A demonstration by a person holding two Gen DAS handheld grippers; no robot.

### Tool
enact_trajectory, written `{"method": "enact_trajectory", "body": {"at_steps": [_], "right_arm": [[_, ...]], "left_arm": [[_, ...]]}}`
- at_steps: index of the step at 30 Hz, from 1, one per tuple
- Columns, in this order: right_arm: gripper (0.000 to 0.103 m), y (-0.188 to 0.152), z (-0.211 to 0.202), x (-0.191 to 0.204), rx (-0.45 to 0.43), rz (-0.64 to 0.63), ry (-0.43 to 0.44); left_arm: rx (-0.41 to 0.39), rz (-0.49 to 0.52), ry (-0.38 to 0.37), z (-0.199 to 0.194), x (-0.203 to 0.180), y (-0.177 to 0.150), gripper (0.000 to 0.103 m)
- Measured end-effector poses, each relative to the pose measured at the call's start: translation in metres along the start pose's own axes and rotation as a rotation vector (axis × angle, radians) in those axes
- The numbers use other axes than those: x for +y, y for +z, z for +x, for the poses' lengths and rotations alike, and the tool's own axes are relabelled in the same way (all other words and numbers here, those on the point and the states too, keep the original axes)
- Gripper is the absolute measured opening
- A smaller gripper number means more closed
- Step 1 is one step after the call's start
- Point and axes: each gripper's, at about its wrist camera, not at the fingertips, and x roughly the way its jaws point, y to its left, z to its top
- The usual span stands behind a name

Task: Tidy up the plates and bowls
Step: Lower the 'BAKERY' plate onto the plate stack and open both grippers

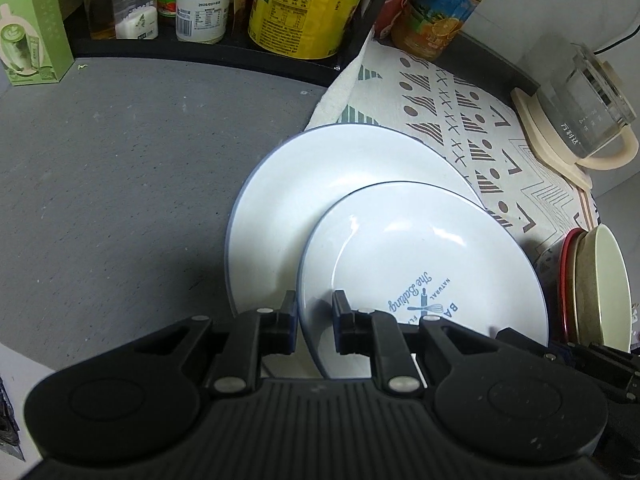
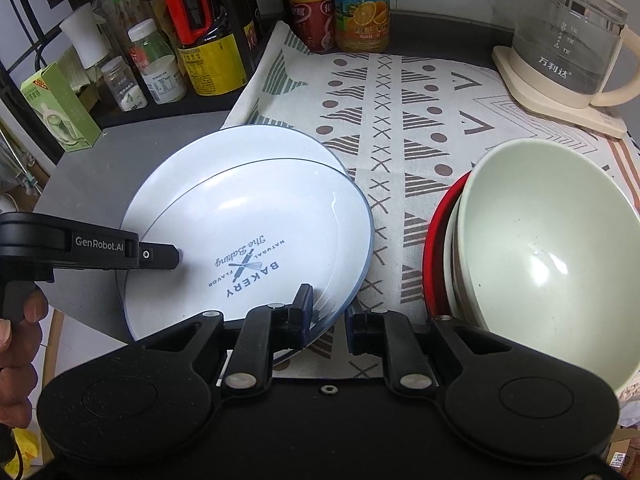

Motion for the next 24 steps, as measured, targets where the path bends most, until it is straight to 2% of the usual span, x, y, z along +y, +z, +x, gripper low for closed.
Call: {"method": "enact_trajectory", "body": {"at_steps": [14, 24], "right_arm": [[0.022, -0.001, 0.008, 0.003, 0.026, -0.006, 0.022], [0.023, 0.005, -0.012, 0.002, -0.048, -0.023, 0.047]], "left_arm": [[-0.021, 0.066, 0.089, 0.005, -0.010, 0.004, 0.017], [-0.056, 0.089, 0.183, -0.002, -0.012, 0.009, 0.013]]}}
